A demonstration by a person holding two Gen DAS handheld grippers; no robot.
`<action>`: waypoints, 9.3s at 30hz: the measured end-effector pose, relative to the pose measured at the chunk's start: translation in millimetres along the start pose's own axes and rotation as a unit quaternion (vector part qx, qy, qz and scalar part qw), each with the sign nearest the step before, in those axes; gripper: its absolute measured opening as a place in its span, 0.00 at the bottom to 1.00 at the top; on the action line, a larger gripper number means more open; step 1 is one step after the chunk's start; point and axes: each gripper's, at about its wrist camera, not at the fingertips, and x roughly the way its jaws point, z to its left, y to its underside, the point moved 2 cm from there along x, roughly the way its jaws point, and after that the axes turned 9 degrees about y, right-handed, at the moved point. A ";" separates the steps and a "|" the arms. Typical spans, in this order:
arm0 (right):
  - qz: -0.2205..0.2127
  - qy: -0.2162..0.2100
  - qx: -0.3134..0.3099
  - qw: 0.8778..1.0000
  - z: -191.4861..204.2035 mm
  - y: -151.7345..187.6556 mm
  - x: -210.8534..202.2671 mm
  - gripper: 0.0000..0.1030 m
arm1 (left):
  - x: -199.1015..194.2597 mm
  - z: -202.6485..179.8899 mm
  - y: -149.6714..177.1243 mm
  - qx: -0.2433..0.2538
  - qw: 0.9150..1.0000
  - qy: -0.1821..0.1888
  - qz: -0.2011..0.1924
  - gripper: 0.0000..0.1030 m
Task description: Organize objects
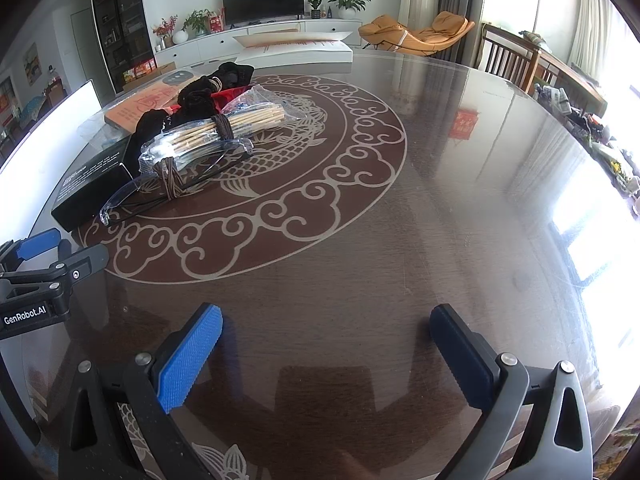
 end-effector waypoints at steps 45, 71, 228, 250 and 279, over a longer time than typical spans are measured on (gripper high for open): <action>-0.001 0.000 0.000 1.000 0.6 0.1 0.8 1.00 | -0.1 0.2 0.0 0.000 1.000 0.000 0.000 1.00; -0.001 0.000 0.000 1.000 1.2 0.4 1.1 1.00 | -0.3 0.2 0.2 0.000 1.000 0.000 0.000 1.00; -0.002 0.000 0.001 1.000 1.8 1.1 2.2 1.00 | -174.0 20.3 -35.3 -0.070 0.983 0.133 -0.109 1.00; -0.002 0.000 0.001 1.000 1.9 1.0 2.7 1.00 | -171.8 13.5 -33.9 -0.069 0.982 0.137 -0.109 1.00; -0.002 0.001 0.001 1.000 1.9 1.1 2.7 1.00 | -150.7 58.4 -53.3 -0.115 0.983 0.126 -0.070 1.00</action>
